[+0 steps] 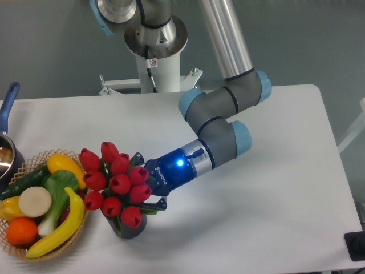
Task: Insert the flowers into the vase
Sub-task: 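Push the bouquet deeper into the vase and adjust its position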
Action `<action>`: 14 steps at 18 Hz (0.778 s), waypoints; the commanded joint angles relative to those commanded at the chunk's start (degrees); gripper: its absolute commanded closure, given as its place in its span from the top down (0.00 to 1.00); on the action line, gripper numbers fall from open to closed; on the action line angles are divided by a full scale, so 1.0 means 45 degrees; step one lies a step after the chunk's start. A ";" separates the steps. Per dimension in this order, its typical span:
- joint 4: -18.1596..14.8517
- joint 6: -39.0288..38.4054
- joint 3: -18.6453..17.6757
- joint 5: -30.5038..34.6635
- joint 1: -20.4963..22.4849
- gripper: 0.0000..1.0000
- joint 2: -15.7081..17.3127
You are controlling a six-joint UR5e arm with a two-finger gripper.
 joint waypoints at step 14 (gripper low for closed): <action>0.0039 0.0373 -0.0333 0.0039 0.0136 0.34 0.0078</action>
